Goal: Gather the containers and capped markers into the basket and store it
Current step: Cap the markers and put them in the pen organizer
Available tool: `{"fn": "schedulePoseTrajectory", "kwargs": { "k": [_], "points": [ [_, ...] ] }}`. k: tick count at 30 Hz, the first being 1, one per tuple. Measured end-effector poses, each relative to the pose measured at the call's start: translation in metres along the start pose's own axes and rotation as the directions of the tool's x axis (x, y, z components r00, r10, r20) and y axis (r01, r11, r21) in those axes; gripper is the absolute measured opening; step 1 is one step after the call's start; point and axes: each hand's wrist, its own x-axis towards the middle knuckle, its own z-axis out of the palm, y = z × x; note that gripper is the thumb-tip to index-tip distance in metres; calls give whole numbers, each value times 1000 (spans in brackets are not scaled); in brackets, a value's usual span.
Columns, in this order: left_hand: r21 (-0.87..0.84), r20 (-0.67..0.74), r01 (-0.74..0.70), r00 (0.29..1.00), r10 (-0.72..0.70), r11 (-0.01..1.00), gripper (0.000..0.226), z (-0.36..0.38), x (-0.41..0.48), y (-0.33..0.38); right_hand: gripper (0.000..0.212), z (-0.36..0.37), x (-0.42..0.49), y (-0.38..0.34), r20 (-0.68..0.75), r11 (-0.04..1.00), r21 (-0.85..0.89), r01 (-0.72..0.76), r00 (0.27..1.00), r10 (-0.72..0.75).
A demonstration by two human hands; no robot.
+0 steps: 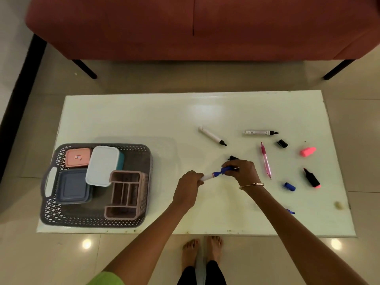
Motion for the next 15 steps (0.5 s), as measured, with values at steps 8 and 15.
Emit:
{"fn": "schedulePoseTrajectory", "kwargs": {
  "k": [8,15],
  "points": [
    [-161,-70,-41,997,30,986,16,-14,-15,0,22,-5,3,-17,227,999,3,-36,973,34],
    [-201,-321,-26,946,-40,979,14,-19,-27,0,18,-5,18,-65,310,993,118,15,949,-51]
  ]
}}
